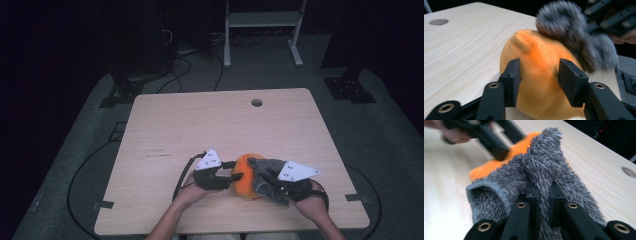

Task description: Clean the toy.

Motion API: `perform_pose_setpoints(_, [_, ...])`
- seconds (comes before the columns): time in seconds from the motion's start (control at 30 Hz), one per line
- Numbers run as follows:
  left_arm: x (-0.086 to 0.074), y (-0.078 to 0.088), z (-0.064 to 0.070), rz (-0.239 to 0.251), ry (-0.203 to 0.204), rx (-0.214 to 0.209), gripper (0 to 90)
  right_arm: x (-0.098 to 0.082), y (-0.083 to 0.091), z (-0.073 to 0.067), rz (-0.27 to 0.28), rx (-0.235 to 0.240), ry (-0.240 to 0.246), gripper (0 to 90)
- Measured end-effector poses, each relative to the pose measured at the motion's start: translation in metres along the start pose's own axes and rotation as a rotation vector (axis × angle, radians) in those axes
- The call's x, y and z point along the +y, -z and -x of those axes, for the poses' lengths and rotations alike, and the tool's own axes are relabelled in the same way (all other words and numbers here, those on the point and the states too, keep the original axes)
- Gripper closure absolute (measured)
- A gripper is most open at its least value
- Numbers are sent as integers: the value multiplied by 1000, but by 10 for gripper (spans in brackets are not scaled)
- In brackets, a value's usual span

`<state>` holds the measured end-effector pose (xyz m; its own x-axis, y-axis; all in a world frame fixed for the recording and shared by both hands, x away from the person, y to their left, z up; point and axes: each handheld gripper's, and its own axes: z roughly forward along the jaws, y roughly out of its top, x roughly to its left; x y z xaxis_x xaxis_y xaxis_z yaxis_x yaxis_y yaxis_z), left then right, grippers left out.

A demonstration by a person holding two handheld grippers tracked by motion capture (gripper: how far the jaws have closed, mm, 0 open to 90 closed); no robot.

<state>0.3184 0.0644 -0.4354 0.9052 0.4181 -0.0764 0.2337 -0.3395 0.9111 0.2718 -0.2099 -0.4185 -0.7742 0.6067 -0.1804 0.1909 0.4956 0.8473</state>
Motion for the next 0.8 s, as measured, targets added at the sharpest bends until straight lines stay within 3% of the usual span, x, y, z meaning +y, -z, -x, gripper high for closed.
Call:
perform_pose_setpoints(0.07, [0,-3,2,-11,-8,30,557,-3,2,5,-3,-14,-20,809])
perform_pose_setpoints(0.17, [0,-4,3,-26,-25,51,560,-3,9,-4,-10,-21,10,809])
perform_pose_setpoints(0.3, [-3,-4,-3,-37,2,78,560,0,5,-27,-3,77,78,809])
perform_pose_setpoints(0.4, [-6,-3,-6,-38,14,84,559,-2,-5,-34,-32,100,109,808])
perform_pose_setpoints(0.5, [-5,-5,-6,-39,14,85,556,-8,2,-22,-71,32,107,809])
perform_pose_setpoints(0.6, [-6,-6,-7,-37,19,83,551,-10,6,-19,-61,24,80,809])
perform_pose_setpoints(0.67, [-7,-7,-7,-39,22,90,551,-6,4,-26,-40,50,90,809])
perform_pose_setpoints(0.7, [-8,-7,-8,-38,24,92,551,-1,-4,-35,-26,122,115,808])
perform_pose_setpoints(0.8, [-7,-6,-8,-42,18,84,550,-1,-11,-38,-44,145,145,808])
